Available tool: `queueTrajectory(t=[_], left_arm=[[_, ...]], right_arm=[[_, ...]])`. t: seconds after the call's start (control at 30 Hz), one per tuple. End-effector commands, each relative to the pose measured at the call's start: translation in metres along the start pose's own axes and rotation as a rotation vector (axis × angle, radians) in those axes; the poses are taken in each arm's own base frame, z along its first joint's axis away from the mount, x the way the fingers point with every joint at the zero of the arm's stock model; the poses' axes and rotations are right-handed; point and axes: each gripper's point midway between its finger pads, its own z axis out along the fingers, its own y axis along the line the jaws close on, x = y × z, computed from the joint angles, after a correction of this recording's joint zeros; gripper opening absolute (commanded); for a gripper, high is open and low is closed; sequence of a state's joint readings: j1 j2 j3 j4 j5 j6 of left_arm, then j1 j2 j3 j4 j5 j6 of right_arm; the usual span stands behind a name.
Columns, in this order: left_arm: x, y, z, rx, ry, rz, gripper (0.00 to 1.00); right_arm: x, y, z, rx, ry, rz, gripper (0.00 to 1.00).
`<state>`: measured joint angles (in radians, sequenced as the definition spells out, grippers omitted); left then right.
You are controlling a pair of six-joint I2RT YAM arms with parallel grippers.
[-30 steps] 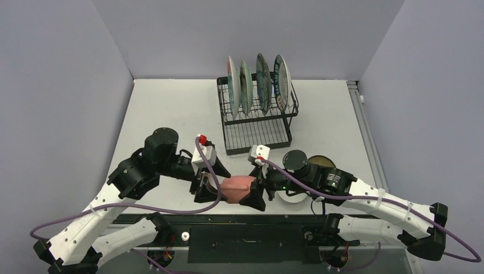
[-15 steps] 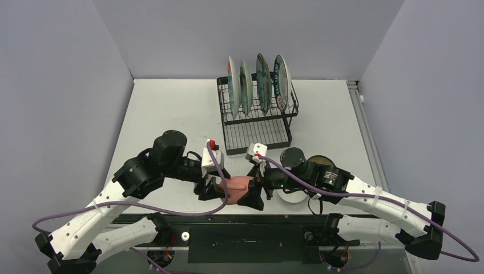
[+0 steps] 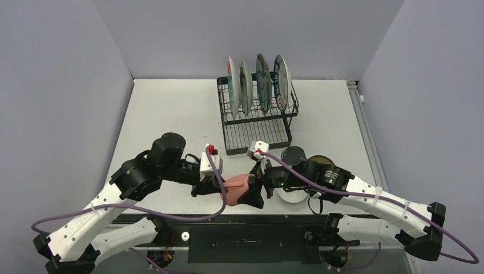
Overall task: Load the mixed dishes into the dish rack
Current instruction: Turn the cup upside down in the dish rack.
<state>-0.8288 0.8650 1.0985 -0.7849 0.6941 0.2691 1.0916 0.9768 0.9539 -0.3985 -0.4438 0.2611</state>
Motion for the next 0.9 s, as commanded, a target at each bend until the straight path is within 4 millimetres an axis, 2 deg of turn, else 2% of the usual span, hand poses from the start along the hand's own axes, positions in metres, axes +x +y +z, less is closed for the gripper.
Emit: queueTrajectory(t=[0.0, 0.23, 0.4, 0.47, 0.7, 0.87], left_arm=[[-0.014, -0.002, -0.003, 0.003, -0.029, 0.005, 0.0], [-0.027, 0.004, -0.005, -0.042, -0.085, 0.007, 0.0], [-0.026, 0.009, -0.001, -0.054, -0.075, -0.029, 0.0], [-0.026, 0.01, 0.001, -0.051, -0.079, -0.044, 0.0], [-0.035, 0.014, -0.001, -0.094, -0.164, -0.069, 0.0], [-0.041, 0.018, -0.003, -0.123, -0.23, -0.101, 0.0]], right_arm=[[-0.058, 0.021, -0.011, -0.068, -0.197, -0.088, 0.27], [-0.051, 0.016, -0.013, -0.043, -0.185, -0.074, 0.35], [-0.05, 0.011, -0.024, -0.001, -0.215, -0.075, 0.58], [-0.05, 0.008, -0.028, 0.016, -0.227, -0.077, 0.64], [-0.045, 0.002, -0.04, 0.055, -0.236, -0.089, 0.8], [-0.047, 0.004, -0.051, 0.057, -0.284, -0.121, 0.85]])
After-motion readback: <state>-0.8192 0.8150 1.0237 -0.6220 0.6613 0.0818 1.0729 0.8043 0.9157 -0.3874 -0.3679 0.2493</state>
